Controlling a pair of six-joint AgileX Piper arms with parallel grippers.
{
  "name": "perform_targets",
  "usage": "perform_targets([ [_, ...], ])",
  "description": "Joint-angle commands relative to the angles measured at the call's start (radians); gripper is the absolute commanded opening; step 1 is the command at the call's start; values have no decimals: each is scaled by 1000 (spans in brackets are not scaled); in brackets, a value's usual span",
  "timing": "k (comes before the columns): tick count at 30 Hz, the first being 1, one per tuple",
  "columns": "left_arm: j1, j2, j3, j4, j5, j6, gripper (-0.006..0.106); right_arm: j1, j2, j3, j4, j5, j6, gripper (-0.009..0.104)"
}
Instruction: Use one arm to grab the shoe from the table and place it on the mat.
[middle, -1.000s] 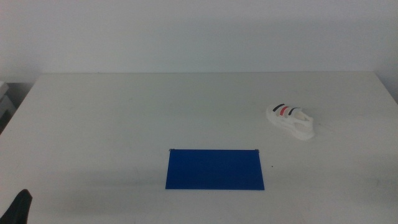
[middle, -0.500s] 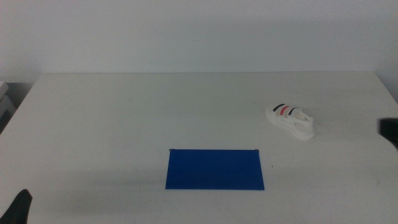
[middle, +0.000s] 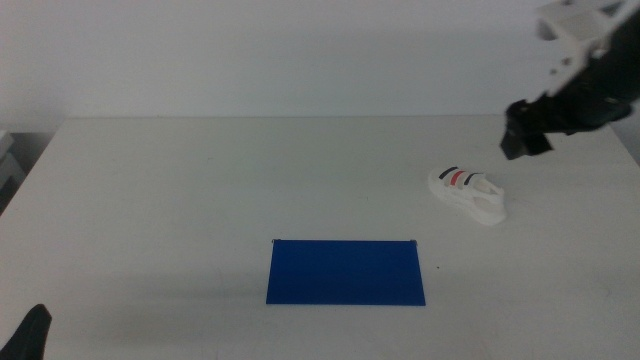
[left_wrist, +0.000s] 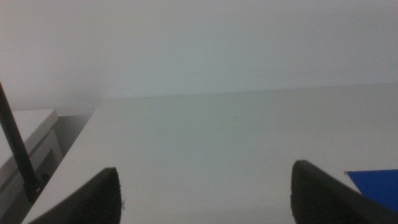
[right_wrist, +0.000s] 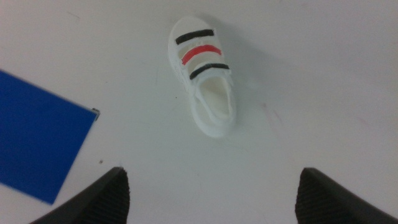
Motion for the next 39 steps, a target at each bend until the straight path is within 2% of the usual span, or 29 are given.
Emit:
perform_targets([
  [1,-4,-14,7,-10,-82,-5,94,-3,74,-134,-6,41,-15,92],
  [6,-4,-14,7,-10,-82,-5,94,-11,279,-335,0,134,-51,92],
  [10,-4,-14,7,-10,-82,-5,94,-11,390,-424,0,132,-84,92],
  [18,-4,-14,7,-10,-82,-5,94,-11,496,-436,33,120,-291,92],
  [25,-4,-14,7,-10,-82,-5,94,-12,563,-436,32,75,-305,92],
  [28,-4,-14,7,-10,-82,-5,94,-12,581,-436,32,69,-306,88],
  [30,-4,-14,7,-10,-82,-5,94,-12,586,-436,30,69,-306,82],
  [32,-4,-14,7,-10,-82,-5,94,-12,587,-436,26,70,-306,69],
  [34,-4,-14,7,-10,-82,-5,94,-12,587,-436,23,70,-306,52],
  [39,-4,-14,7,-10,-82,-5,94,-12,590,-436,13,104,-308,-4],
])
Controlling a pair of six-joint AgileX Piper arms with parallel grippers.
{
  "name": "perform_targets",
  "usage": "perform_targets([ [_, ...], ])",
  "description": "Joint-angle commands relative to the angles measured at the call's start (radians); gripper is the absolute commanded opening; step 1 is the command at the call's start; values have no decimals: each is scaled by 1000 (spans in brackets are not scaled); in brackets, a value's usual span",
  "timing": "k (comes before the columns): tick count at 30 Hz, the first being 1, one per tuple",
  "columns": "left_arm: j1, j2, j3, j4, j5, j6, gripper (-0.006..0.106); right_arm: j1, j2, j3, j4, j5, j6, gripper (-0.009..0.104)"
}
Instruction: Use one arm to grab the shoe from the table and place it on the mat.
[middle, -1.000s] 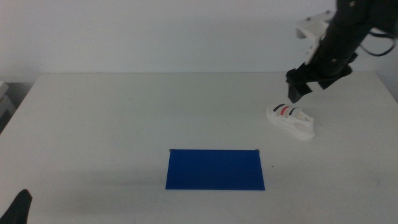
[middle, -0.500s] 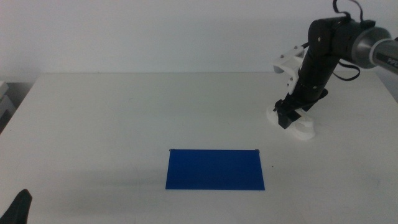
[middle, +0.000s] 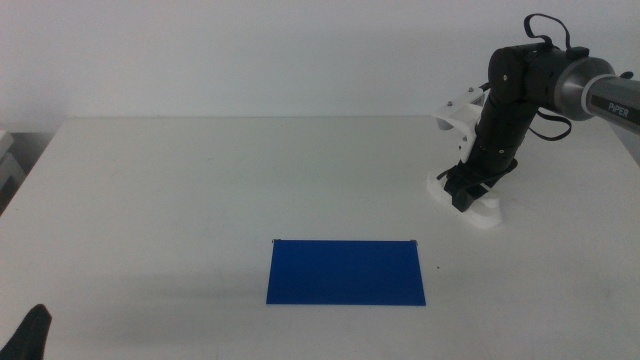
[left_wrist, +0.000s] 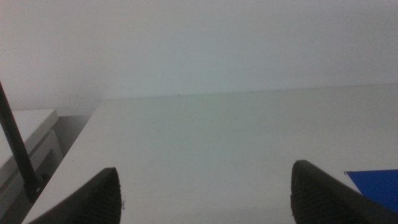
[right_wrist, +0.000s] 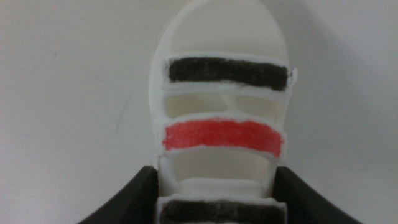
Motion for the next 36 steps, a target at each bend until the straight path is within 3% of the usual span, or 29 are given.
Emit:
perform_targets([
  [1,-4,-14,7,-10,-82,-5,94,-8,-74,-31,-19,19,-11,-4],
  [10,-4,-14,7,-10,-82,-5,94,83,-217,-31,-29,61,101,-4],
  [26,-4,-14,7,-10,-82,-5,94,375,-273,-32,-80,87,324,-4],
  [36,-4,-14,7,-10,-82,-5,94,436,-273,-32,-110,66,377,-4],
])
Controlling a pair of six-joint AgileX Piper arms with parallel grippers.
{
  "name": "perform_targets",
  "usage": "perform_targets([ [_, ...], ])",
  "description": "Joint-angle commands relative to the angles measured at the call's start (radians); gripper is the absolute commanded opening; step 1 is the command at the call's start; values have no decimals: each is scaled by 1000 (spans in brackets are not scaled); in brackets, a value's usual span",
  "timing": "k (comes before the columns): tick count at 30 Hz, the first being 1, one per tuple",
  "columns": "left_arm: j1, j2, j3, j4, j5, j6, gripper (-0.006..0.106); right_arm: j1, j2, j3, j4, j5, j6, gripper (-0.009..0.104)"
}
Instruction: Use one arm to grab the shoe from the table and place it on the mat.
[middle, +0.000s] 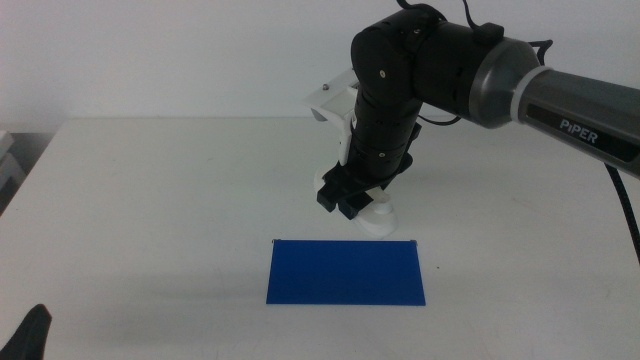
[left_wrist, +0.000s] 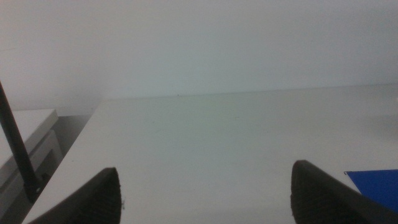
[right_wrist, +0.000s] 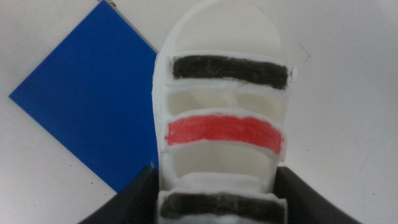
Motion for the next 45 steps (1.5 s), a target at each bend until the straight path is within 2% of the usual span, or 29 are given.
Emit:
perform_targets([
  [1,-4,-14,7,-10,-82,-5,94,3,-69,-32,-23,-24,-6,-4],
  [4,-4,-14,7,-10,-82,-5,94,8,-69,-32,-18,-28,-109,-4],
  [11,-4,-14,7,-10,-82,-5,94,8,-69,-32,18,-22,-592,-4],
  [14,-4,-14,7,-10,-82,-5,94,8,-69,-32,22,-22,-711,-4],
  [24,-4,-14,7,-10,-82,-5,94,8,-35,-25,105,-30,-759,-4],
  [30,-4,-14,7,-10,-82,-5,94,7,18,-21,109,-38,-778,-4],
  [36,-4,-14,7,-10,-82,-5,94,7,56,-21,148,-53,-814,-4],
  [45,-4,-14,7,-10,-82,-5,94,7,104,-21,151,-48,-817,-4],
])
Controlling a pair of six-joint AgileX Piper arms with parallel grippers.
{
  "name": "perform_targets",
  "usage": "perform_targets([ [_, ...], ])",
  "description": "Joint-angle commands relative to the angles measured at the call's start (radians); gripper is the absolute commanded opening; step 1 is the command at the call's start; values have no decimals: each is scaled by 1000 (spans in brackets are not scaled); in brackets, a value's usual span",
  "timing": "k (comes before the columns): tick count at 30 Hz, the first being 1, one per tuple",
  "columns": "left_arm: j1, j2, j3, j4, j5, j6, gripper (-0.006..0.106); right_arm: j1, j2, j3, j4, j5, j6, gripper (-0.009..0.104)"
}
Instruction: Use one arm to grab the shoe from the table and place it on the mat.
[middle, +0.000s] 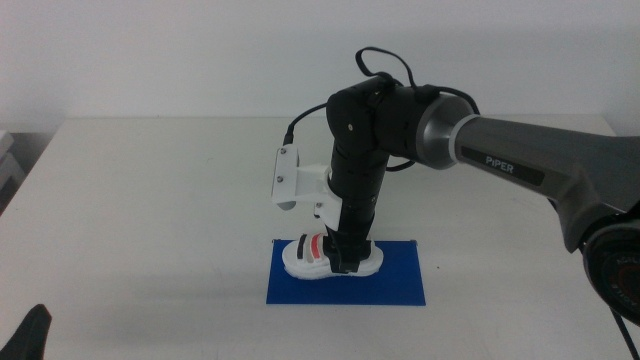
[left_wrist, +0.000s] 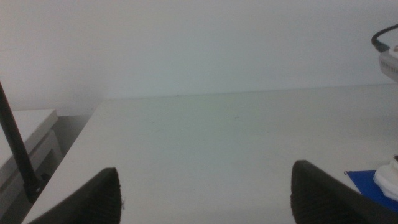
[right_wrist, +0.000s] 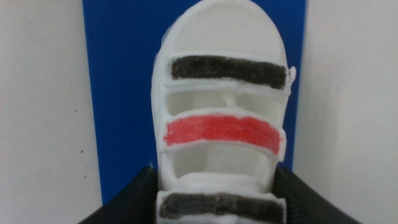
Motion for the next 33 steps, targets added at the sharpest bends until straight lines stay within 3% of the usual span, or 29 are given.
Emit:
perform_targets([
  [1,-4,-14,7,-10,-82,-5,94,-2,-56,-22,3,-13,-12,-4],
  [12,-4,-14,7,-10,-82,-5,94,-2,-38,-22,-4,17,-12,0],
  [13,-4,-14,7,-10,-82,-5,94,-2,-40,-22,-2,8,-13,53],
  [17,-4,-14,7,-10,-82,-5,94,-16,-72,-22,3,4,-11,66],
  [24,-4,-14,7,-10,-82,-5,94,-108,-259,27,6,-10,182,70],
  [29,-4,-14,7,-10,-82,-5,94,-215,-513,303,20,-208,224,69],
  [33,-4,-14,7,-10,-82,-5,94,-328,-726,554,105,-370,228,69],
])
